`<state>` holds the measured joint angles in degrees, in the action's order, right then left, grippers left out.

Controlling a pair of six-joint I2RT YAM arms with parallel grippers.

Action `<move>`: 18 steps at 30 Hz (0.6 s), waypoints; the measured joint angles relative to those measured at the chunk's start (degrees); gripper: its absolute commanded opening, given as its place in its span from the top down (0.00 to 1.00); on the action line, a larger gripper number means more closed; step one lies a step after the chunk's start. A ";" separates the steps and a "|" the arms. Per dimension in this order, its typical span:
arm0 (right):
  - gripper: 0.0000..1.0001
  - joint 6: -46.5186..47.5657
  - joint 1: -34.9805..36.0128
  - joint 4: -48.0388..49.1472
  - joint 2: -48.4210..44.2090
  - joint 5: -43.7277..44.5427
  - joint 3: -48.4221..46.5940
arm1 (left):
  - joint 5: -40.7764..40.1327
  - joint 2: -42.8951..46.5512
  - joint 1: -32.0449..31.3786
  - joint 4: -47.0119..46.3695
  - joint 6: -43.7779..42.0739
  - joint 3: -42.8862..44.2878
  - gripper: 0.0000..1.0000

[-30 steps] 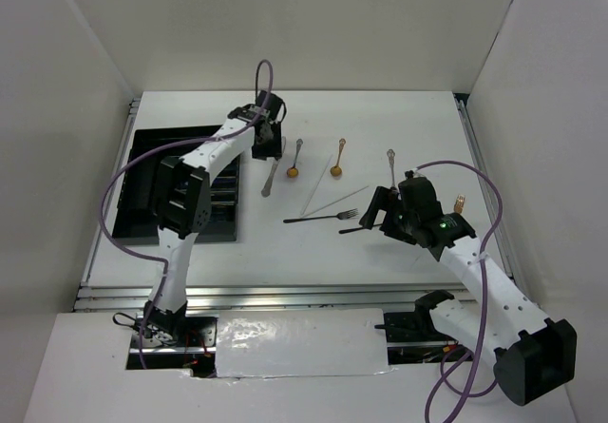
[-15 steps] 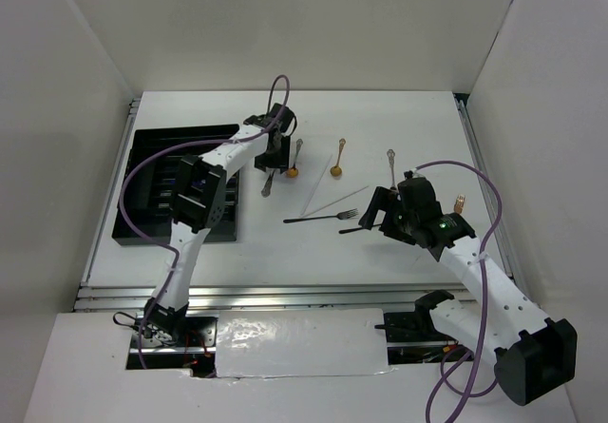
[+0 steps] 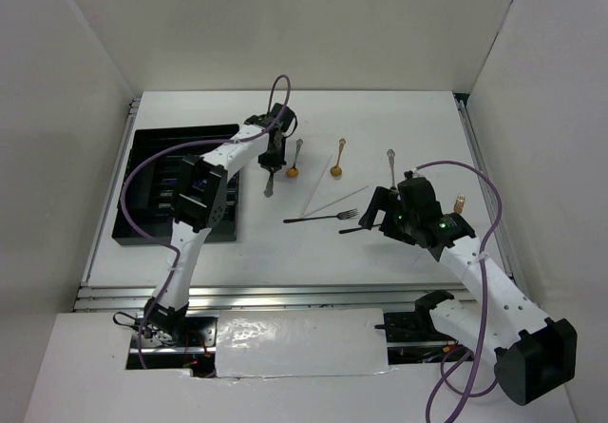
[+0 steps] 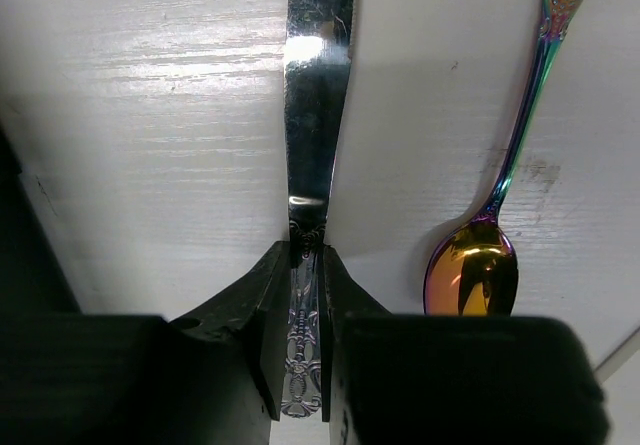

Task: Sort the eating utensils into containers

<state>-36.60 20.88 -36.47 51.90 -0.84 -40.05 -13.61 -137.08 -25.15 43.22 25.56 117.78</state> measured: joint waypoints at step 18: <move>0.00 0.00 0.50 0.02 0.04 -0.02 0.00 | 4.33 13.75 1.79 -1.51 4.66 -5.05 1.00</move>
<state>-36.60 21.39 -36.45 51.94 -0.86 -40.05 -9.28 -123.33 -23.35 41.71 30.22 112.73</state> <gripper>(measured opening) 0.998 0.251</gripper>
